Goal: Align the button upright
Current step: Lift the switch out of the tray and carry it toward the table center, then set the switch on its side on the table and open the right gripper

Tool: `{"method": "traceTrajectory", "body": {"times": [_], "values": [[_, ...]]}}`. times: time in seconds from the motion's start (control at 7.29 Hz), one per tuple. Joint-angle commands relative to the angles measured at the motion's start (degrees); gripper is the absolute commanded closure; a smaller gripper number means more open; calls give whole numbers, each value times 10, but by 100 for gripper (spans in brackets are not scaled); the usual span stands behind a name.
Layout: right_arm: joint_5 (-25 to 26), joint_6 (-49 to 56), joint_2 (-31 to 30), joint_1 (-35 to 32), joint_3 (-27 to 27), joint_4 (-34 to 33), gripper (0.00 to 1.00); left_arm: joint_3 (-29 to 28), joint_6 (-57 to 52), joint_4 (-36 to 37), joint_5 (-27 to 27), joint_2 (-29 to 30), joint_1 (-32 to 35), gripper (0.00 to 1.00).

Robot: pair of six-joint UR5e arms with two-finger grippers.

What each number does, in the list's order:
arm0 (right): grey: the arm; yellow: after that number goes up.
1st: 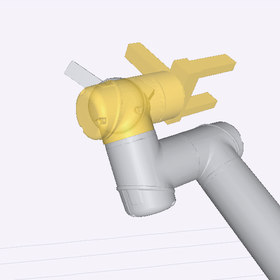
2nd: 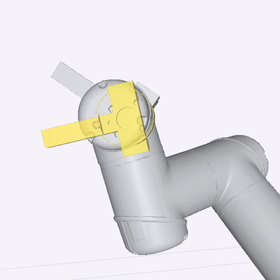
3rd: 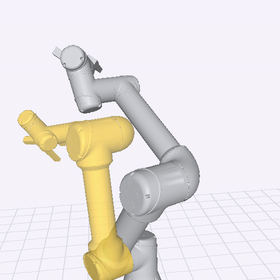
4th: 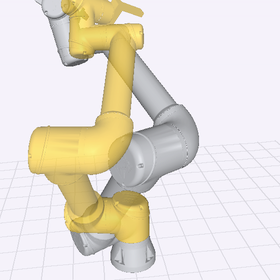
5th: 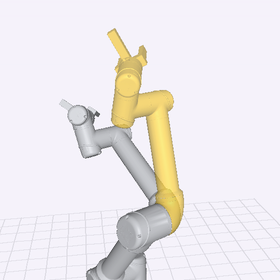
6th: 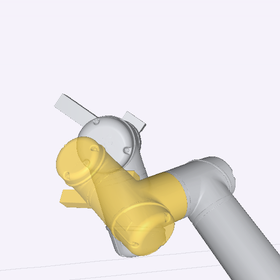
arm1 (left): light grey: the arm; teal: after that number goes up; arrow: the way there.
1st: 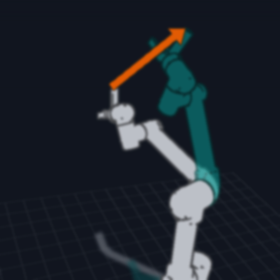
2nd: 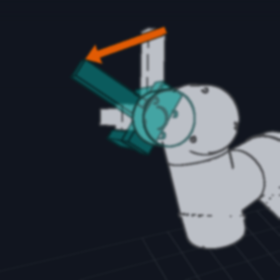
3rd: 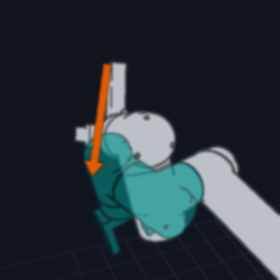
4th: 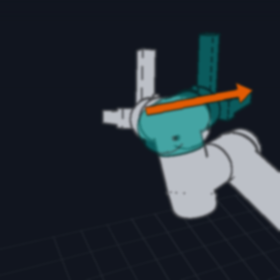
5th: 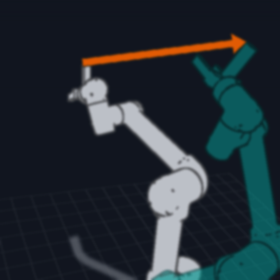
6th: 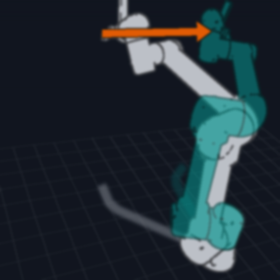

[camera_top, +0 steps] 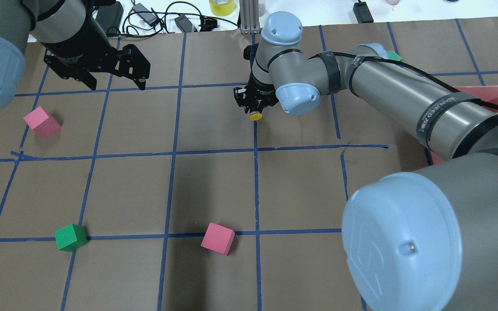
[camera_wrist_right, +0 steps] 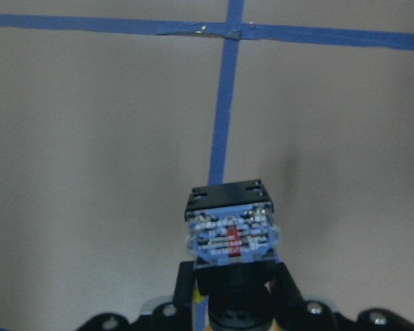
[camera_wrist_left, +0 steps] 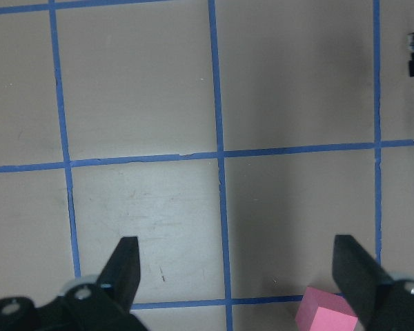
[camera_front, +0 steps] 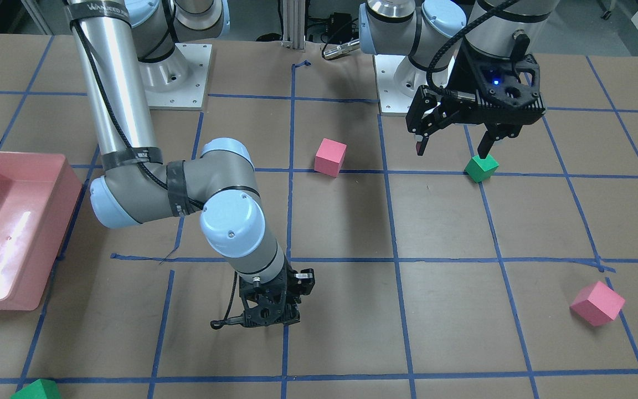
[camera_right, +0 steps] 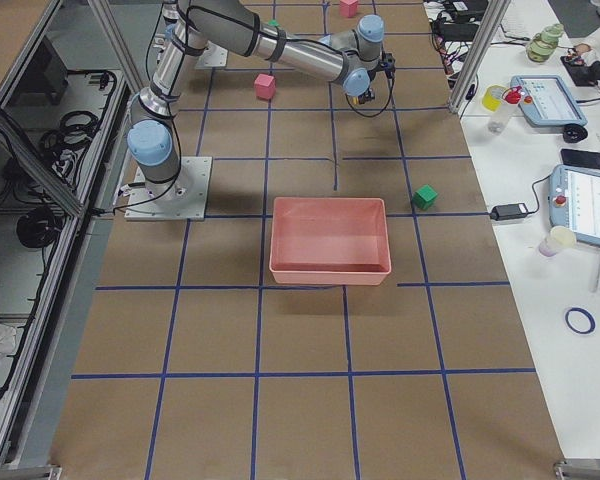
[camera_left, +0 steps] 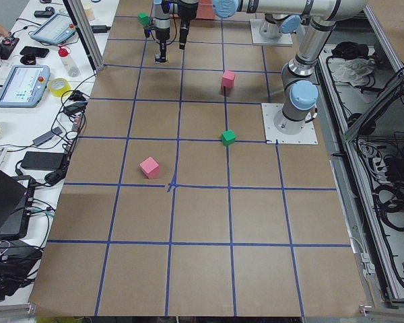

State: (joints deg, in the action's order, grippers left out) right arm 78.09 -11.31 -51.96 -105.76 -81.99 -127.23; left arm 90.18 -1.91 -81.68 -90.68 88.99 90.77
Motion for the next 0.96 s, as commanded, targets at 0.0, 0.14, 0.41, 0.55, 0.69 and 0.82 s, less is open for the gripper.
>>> {"method": "traceTrajectory", "body": {"times": [0.0,0.14,0.41,0.55,0.69,0.82], "values": [[-6,-28,13,-15,3,0,100,0,0,5,0,0,-1,0],[-5,-27,14,-15,0,1,100,-3,-5,4,0,2,-2,0],[3,-20,9,-15,-15,1,23,0,-27,60,8,18,-1,0],[5,-19,-4,-15,-24,2,0,10,-28,62,6,28,0,0],[14,-23,-26,-14,-33,7,0,21,-11,62,5,30,10,0],[35,-21,-51,-12,-36,18,0,59,39,72,2,28,15,0]]}}
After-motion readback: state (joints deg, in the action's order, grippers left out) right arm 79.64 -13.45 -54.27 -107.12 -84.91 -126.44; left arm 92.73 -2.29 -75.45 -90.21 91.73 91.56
